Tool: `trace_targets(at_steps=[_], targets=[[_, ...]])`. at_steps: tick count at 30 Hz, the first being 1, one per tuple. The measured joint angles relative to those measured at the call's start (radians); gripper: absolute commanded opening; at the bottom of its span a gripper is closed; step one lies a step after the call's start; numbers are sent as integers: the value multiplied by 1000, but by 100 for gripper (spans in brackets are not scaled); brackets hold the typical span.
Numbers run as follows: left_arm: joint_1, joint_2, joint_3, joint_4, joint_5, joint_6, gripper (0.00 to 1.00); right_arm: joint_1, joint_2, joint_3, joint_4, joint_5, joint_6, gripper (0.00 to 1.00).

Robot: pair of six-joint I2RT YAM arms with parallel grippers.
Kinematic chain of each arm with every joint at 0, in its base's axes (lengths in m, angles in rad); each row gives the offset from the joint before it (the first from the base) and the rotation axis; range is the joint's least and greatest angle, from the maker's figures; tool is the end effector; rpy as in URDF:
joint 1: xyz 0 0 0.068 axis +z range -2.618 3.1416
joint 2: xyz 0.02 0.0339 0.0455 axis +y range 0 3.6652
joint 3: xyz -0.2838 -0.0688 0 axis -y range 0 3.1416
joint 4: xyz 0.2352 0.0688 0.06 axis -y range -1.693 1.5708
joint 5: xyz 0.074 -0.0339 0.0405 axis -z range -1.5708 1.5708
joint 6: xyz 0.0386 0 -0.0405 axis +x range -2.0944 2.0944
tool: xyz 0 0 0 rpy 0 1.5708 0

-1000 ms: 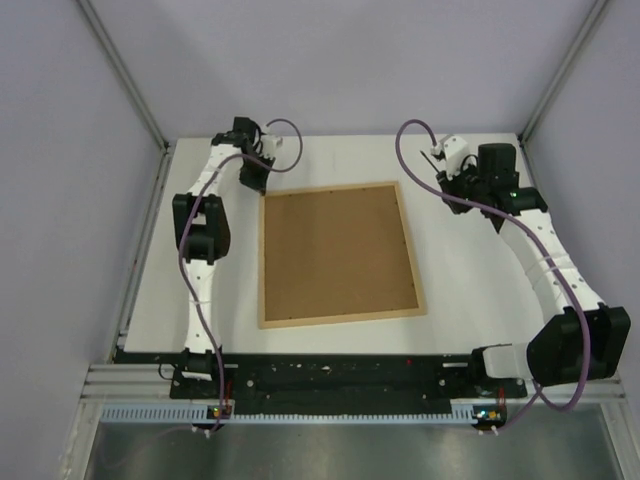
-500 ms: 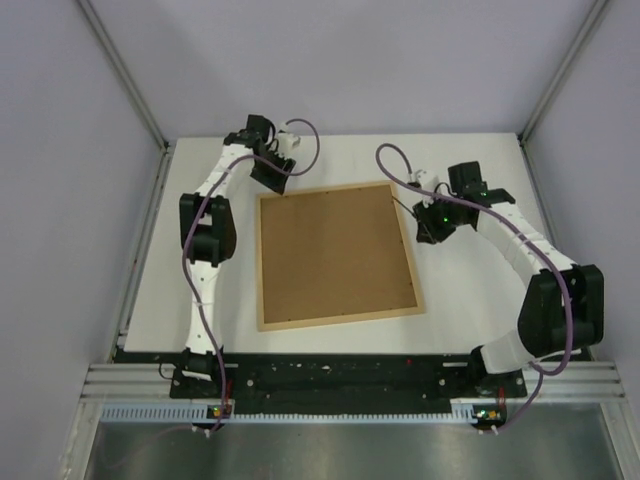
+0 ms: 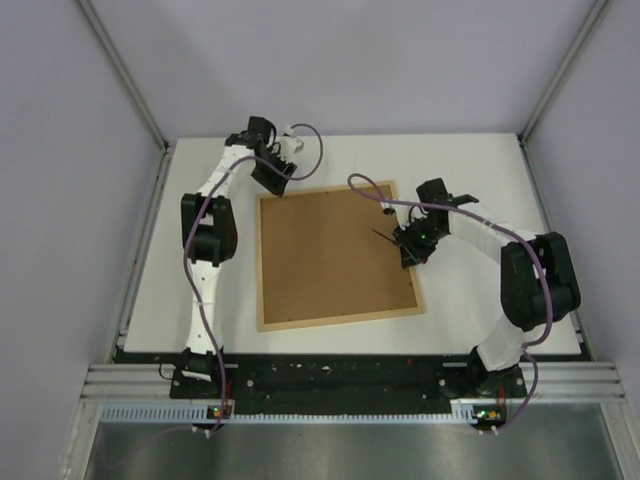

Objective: Take the photo out of the frame
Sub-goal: Adjust the photo frame at the center of the board.

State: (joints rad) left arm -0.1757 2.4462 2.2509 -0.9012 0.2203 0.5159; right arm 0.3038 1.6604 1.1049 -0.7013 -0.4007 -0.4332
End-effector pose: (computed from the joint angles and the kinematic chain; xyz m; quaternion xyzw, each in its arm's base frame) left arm 0.5216 -0.1012 0.2092 0.3518 0.9002 -0.0658 0.2482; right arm 0.2920 0.1073 0.2189 -0.3777 0.8918 0.1862 0.1656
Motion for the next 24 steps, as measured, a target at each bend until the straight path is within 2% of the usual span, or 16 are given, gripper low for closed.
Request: trace_targets(at_steps=[18,24], targets=[[0,2,-35,-24,-5,37,58,54,45,-18,29,140,47,0],[0,2,-37,-45,-2,58,56,64,65,5,82,267,51,0]])
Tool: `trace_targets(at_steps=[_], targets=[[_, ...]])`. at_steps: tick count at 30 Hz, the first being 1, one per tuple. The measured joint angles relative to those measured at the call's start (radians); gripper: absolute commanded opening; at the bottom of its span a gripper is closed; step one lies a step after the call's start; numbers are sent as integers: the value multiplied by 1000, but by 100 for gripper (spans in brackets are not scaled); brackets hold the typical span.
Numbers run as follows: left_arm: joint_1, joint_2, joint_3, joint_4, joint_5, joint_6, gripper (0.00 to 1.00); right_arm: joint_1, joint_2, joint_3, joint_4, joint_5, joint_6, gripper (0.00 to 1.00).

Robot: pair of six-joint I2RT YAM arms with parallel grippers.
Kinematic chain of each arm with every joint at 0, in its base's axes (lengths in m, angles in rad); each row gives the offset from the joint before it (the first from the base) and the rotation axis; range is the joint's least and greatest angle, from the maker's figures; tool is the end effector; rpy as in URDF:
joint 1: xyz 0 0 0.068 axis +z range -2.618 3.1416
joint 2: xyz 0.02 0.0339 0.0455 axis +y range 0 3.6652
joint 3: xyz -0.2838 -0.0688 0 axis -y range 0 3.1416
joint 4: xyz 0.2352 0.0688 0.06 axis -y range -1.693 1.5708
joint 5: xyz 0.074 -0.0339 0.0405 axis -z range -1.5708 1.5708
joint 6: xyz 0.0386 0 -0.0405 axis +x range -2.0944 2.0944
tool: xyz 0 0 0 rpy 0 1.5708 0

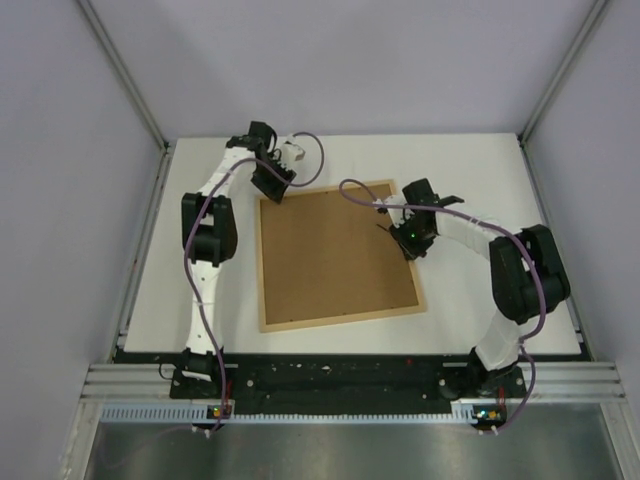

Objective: Take the photo out of the frame
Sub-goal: Adjust the photo frame at the center of the board.

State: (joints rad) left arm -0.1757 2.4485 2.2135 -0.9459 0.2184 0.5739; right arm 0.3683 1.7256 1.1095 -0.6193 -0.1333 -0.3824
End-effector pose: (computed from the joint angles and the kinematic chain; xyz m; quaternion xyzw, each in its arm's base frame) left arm 0.5140 -0.0997 0.1951 0.3767 0.8998 -0.0667 0.2099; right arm 0.3035 0.1226 0.2010 -0.3710 0.9112 0.0645 0.1670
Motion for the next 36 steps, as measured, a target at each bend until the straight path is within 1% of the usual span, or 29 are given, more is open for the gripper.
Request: trace_targets(at_steps=[6,14,21,24,28,32,36], targets=[[3,-22,-48,0,32,8,53,-33,77,75,51,122,-13,0],[3,-40,-95,-111,150,4,49,-110,228,259,100,258,-76,0],[-13,-151,-302,-168,238,-11,49,-132,390,474,127,352,-143,0],[-52,-203,-409,-188,266,-25,49,-138,460,576,132,370,-158,0],[-130,-236,-489,-218,317,-34,49,-142,559,725,137,382,-169,0],[-187,-236,-489,-249,393,-53,48,-142,634,840,150,380,-172,0],[-172,-243,-462,-259,441,-92,51,-142,624,833,156,325,-171,0]])
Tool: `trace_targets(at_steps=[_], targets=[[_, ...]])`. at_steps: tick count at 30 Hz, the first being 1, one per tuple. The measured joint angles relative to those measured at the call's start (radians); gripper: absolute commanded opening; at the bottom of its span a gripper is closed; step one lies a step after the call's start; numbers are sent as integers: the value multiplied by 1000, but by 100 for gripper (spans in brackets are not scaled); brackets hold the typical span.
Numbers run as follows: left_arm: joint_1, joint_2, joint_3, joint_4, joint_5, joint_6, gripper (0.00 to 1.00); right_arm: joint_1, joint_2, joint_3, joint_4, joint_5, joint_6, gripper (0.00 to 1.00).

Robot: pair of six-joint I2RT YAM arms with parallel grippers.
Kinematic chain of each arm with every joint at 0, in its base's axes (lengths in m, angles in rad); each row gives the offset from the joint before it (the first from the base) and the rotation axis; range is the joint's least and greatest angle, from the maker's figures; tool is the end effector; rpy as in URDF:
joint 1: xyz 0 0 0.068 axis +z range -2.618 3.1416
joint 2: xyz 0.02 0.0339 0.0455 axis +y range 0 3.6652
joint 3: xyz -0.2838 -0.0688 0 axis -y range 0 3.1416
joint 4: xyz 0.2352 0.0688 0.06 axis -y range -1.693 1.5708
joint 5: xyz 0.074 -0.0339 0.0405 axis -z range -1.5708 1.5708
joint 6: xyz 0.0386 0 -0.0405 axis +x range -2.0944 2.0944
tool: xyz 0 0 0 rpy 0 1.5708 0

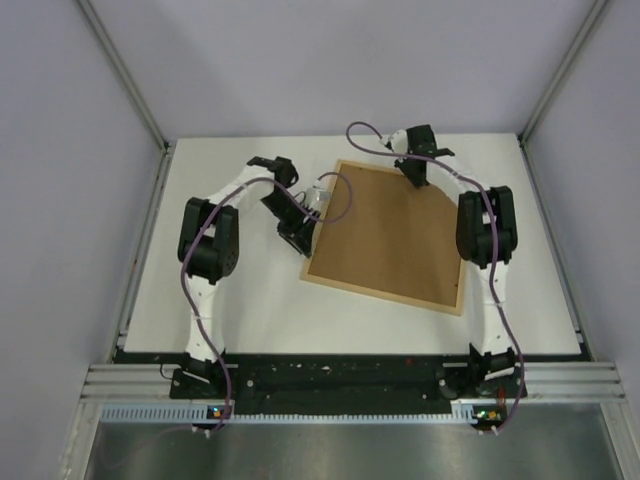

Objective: Take the photo out of the frame
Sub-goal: Adjust the photo frame at the center of the board, then adjust the screwdriver.

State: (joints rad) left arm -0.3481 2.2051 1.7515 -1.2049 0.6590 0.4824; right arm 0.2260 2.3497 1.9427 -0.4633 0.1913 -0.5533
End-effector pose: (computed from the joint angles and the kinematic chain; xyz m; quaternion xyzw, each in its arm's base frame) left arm 0.3837 -0.1644 0.1888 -0.3684 -0.8707 0.3253 0.0197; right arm 0.5194 0.1119 0.1919 -0.3249 0.8774 -0.1442 0.3224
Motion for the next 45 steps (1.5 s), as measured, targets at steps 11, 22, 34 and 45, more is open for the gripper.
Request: trace_targets(at_steps=[11,22,34,45], targets=[[180,-159,209,222,146,-208,53,23,-647,-492,-48,-317,3,0],[95,-175,247,540,396,-530,53,236,-872,-623,-79,-467,-16,0],[78,-165,212,774,488,-737,53,309,-821,-620,-159,-492,-31,0],[73,-147,124,801,509,-749,53,360,-810,-619,-182,-489,-32,0]])
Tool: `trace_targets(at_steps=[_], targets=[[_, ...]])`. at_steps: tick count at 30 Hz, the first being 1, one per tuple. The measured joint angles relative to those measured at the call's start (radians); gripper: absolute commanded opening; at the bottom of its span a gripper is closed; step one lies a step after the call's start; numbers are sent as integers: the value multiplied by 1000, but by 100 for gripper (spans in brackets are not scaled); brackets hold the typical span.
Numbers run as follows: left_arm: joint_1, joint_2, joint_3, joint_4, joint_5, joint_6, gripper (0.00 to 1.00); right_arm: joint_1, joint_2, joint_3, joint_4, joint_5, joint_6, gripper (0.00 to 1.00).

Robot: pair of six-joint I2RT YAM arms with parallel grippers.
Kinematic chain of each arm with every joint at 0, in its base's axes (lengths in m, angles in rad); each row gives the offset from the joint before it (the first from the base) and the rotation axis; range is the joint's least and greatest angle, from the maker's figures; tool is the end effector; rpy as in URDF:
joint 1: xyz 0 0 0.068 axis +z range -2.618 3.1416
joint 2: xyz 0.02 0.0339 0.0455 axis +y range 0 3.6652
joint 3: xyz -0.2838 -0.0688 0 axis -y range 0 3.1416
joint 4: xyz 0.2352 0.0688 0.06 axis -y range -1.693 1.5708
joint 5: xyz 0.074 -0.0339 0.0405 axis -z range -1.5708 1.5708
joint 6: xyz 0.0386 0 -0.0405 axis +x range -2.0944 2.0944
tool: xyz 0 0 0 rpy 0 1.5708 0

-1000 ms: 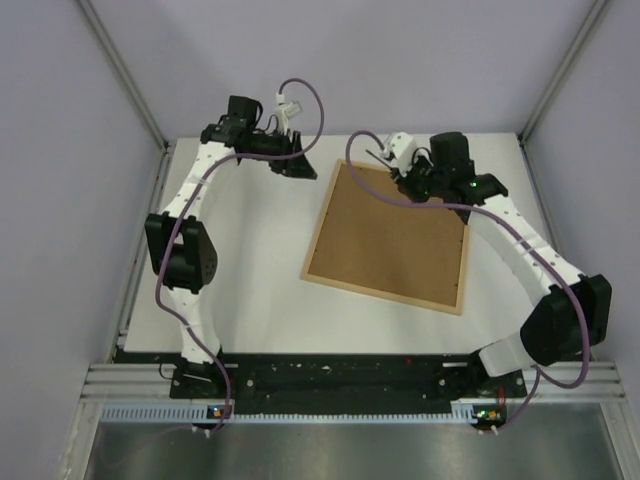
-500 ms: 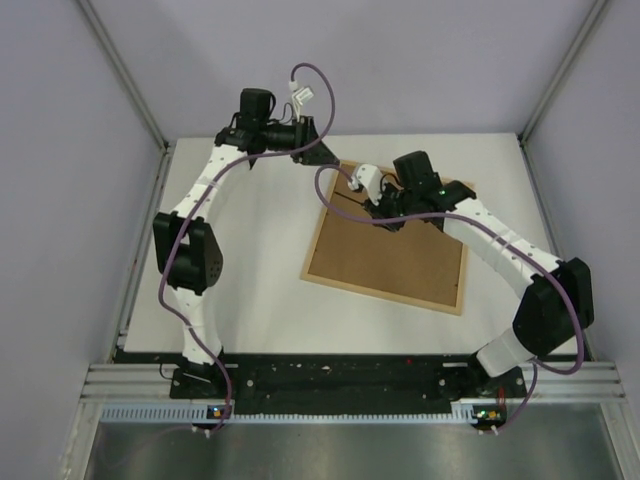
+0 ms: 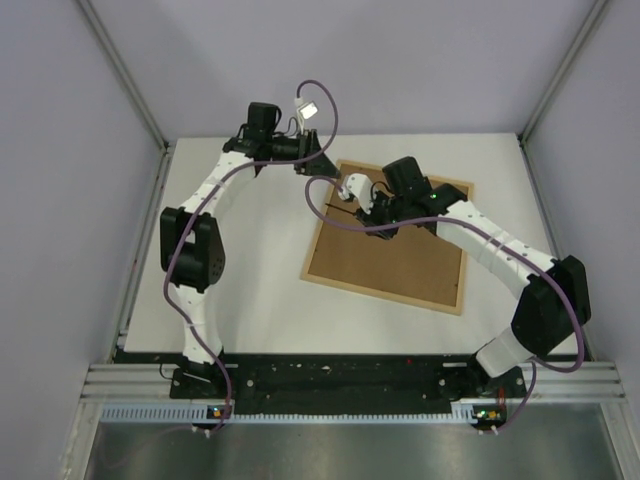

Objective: Take the photo out of the frame
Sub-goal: Adjust the screwdriver.

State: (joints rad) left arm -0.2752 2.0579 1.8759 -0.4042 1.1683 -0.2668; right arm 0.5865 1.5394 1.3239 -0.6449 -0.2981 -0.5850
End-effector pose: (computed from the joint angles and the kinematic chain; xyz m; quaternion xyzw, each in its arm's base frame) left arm 0.4419 -0.1617 0.3314 0.2637 0.7340 -0.5738 0.2498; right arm 0.2652 0.1899 0.3214 -0.5556 0.7441 0.1395 0.3438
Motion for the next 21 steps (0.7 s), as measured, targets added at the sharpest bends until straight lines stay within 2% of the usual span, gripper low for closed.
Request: trace_targets(at_steps=[5,10,21], targets=[[-8,6,-3,2,43,-2,53,2,1,0,1,11,-7,0],[-16,6,-21,-15,77,8,53,7,2,-2,23,95,-24,0],[-39,28,-4,-286,63,223,53,16,3,-21,95,270,-64,0]])
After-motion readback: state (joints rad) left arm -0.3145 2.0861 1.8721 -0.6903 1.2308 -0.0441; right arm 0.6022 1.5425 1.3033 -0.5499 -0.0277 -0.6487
